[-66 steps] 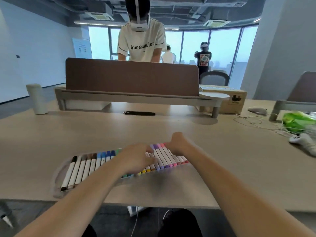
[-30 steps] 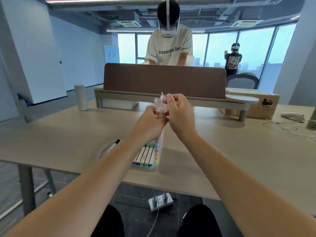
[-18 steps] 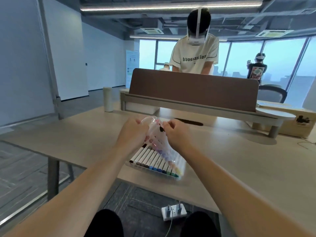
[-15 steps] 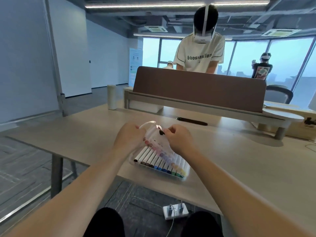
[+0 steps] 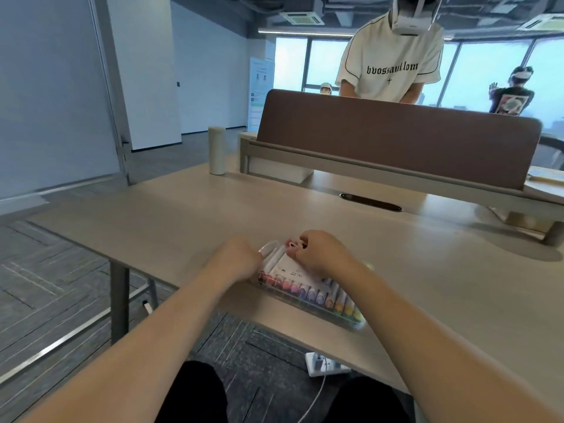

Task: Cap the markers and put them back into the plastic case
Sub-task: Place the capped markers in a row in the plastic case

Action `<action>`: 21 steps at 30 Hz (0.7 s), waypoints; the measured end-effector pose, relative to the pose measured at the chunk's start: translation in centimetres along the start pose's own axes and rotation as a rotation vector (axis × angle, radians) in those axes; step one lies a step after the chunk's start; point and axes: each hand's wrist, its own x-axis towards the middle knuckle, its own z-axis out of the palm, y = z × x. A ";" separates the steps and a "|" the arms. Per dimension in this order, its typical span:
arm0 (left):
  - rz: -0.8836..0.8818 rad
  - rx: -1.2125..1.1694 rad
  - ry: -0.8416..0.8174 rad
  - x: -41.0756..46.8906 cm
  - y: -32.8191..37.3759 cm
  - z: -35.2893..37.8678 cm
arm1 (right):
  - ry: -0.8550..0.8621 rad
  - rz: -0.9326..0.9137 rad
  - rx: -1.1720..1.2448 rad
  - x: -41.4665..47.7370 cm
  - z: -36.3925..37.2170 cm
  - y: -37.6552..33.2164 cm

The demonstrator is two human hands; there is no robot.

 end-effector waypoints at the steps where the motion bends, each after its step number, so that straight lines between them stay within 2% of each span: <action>1: -0.001 0.015 -0.014 0.3 0.0 -0.1 | -0.015 -0.011 -0.003 0.3 0.3 0.0; 8: 0.059 0.153 -0.095 0.3 1.7 -0.5 | -0.008 0.006 0.029 1.3 0.6 0.1; 12: 0.041 0.067 -0.119 0.2 2.0 -2.0 | 0.033 -0.025 0.077 1.3 -0.2 0.2; 15: 0.078 -0.015 -0.007 0.0 2.7 -4.0 | 0.079 -0.036 0.218 0.8 -1.6 -0.8; 19: 0.311 0.110 0.218 0.2 4.0 -6.9 | 0.135 -0.003 0.581 -0.1 -4.7 -2.5; 21: 0.378 0.066 0.340 -0.2 4.8 -8.4 | 0.145 -0.008 0.752 -0.2 -6.1 -3.3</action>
